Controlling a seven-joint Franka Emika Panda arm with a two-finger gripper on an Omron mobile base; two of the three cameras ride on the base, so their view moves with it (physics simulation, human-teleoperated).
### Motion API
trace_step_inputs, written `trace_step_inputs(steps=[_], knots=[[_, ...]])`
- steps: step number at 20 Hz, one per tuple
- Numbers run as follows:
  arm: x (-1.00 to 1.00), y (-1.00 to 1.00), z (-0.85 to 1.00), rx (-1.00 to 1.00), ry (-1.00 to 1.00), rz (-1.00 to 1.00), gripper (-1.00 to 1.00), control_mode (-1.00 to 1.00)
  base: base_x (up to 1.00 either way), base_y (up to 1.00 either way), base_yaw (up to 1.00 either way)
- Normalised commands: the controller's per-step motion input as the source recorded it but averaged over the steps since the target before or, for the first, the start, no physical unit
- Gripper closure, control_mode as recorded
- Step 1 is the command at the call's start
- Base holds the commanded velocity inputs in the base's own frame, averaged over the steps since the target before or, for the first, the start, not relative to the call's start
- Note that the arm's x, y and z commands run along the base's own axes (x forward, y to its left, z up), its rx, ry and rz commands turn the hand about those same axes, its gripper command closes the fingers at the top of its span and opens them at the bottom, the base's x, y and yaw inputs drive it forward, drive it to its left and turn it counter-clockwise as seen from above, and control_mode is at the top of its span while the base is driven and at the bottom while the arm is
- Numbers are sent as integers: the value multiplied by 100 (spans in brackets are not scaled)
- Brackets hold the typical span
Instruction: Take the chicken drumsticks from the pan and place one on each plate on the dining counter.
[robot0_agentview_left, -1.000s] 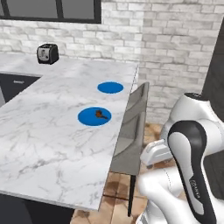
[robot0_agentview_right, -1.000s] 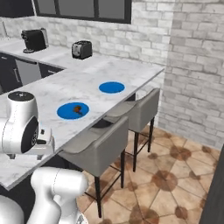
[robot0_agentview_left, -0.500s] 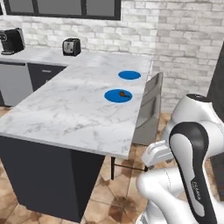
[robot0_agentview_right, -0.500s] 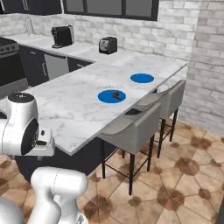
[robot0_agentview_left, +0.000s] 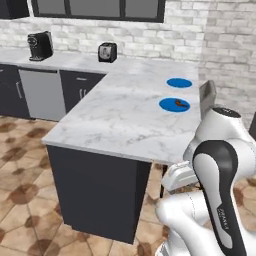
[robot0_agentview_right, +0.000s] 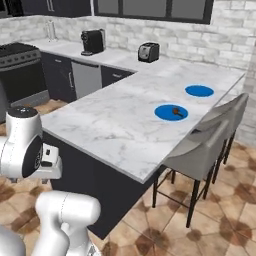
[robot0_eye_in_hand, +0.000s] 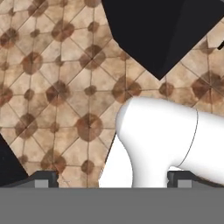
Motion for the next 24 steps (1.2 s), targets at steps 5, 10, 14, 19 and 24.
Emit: trace_step_inputs(steps=[5, 10, 14, 19, 24], knots=[[0, 0, 0, 0, 0, 0, -100, 100, 27, 100, -2], [0, 0, 0, 0, 0, 0, -100, 100, 30, 100, -2], [0, 0, 0, 0, 0, 0, -100, 100, 29, 100, -1], [0, 0, 0, 0, 0, 0, -100, 100, 29, 100, -1], [0, 0, 0, 0, 0, 0, -100, 100, 32, 100, -5]])
